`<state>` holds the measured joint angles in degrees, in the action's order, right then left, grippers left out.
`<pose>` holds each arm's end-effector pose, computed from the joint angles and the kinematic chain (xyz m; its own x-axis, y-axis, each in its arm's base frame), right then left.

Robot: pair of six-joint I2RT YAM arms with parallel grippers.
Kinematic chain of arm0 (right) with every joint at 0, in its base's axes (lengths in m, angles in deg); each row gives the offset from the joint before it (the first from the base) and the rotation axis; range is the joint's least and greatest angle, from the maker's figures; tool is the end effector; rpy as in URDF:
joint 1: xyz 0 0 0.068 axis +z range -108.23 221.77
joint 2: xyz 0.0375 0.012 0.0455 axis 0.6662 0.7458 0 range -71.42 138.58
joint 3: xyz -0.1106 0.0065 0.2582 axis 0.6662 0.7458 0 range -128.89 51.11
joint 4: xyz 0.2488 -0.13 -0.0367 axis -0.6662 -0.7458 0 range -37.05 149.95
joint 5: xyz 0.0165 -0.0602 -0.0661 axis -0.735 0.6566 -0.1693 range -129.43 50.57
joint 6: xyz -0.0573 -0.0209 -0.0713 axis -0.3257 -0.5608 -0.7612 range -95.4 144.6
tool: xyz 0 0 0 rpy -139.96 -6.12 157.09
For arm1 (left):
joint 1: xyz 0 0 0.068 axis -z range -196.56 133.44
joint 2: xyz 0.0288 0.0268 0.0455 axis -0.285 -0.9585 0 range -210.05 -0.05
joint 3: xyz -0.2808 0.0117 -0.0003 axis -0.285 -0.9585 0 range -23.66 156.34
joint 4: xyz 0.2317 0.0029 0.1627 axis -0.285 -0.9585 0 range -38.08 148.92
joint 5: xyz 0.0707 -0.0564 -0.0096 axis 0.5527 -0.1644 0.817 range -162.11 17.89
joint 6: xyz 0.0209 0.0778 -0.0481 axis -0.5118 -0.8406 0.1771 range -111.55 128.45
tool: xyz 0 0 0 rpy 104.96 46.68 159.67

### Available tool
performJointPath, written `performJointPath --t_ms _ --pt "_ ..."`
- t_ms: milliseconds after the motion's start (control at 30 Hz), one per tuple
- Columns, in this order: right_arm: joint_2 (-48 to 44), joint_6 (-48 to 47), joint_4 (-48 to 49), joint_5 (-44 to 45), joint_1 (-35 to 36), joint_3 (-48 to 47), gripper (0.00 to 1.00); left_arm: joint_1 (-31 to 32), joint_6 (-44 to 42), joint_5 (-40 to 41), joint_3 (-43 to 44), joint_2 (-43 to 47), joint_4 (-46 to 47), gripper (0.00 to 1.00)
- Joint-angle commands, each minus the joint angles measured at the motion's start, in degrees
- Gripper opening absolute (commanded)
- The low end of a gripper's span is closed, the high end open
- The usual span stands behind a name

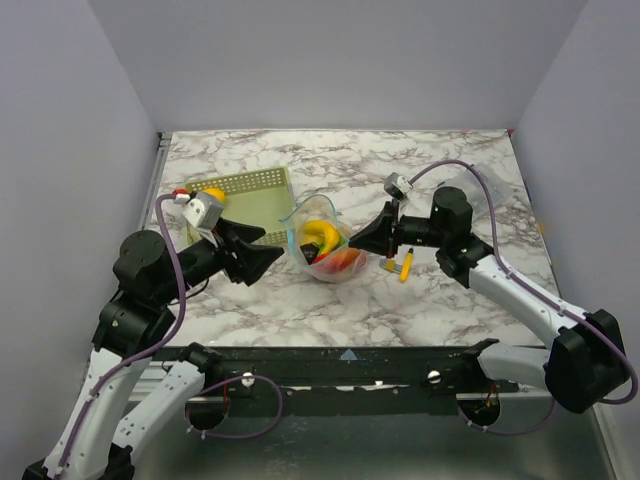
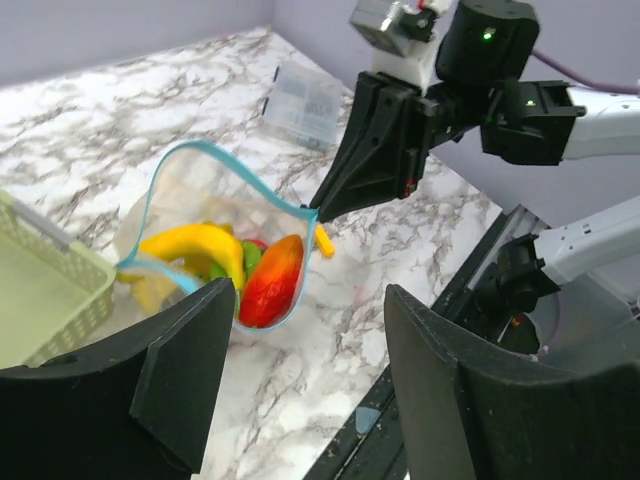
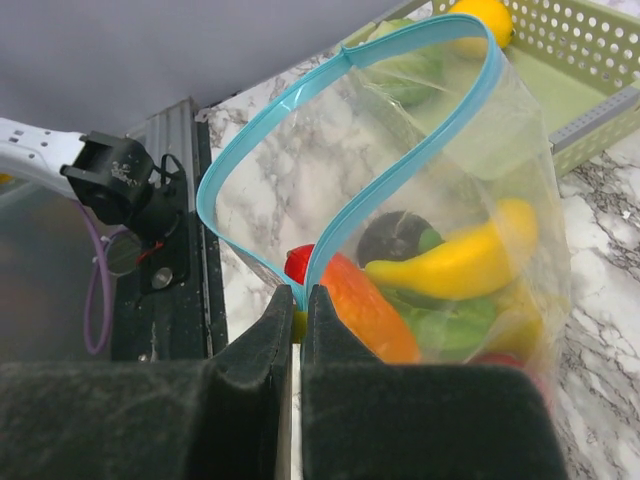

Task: Place the food in the zip-top bag and seal the zipper
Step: Adjust the zipper food storage bag at the center of the board.

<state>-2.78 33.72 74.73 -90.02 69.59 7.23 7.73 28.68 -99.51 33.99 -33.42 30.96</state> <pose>0.2481 0.2049 0.2874 -0.3049 -0.0470 -0.9512 -0.9327 0.2167 0.2883 0.1306 -0.1017 0.4186 -0.3261 -0.1896 -0.9261 0.7151 0.5912 -0.3728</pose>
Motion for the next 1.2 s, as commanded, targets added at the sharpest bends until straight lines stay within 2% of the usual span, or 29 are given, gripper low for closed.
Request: performJointPath --t_ms 0,133,267,333,500,600,733,833,900,1033,1100,1167 --pt "-1.07 4.42 -1.53 0.82 0.36 -2.17 0.00 2.93 -5.68 -6.97 1.87 -6.02 5.53 0.64" --pt "-1.23 5.18 -1.01 0.60 0.18 -1.82 0.00 13.80 -20.39 -6.07 4.15 -13.62 8.27 0.63" --pt "-0.97 5.28 -0.34 0.98 0.22 -0.15 0.00 18.55 -35.48 -6.61 7.41 -21.45 4.37 0.68" --pt "-1.87 5.46 0.42 0.26 0.18 0.94 0.00 21.48 -41.43 -1.81 9.33 -26.57 1.45 0.67" --pt "-3.55 6.31 2.10 -0.13 0.20 2.93 0.00 24.93 -48.05 4.27 9.96 -36.11 2.69 0.67" --pt "-3.10 3.63 -2.34 -1.28 0.20 1.30 0.00 25.28 -50.91 3.97 10.76 -39.27 1.04 0.67" --pt "-3.26 3.01 -3.23 -2.43 0.18 1.25 0.00 25.28 -52.16 2.73 10.03 -40.49 0.33 0.66" --pt "-4.05 2.24 -4.54 -2.14 0.21 1.46 0.00 25.25 -52.94 6.14 9.46 -40.81 -0.16 0.59" --pt "-4.99 1.21 -5.65 -0.92 0.20 1.68 0.00 25.28 -52.98 10.08 6.64 -39.27 2.85 0.54" --pt "-5.17 0.59 -6.60 -1.53 0.19 0.94 0.00 25.28 -52.32 13.76 0.82 -35.38 7.79 0.34" --pt "-4.76 0.13 -7.61 -1.85 0.22 -0.07 0.00 25.28 -51.98 14.52 0.40 -34.60 8.12 0.28" --pt "-4.30 0.22 -7.91 -1.22 0.20 -0.73 0.01 25.28 -51.21 15.22 1.02 -34.39 7.75 0.16"
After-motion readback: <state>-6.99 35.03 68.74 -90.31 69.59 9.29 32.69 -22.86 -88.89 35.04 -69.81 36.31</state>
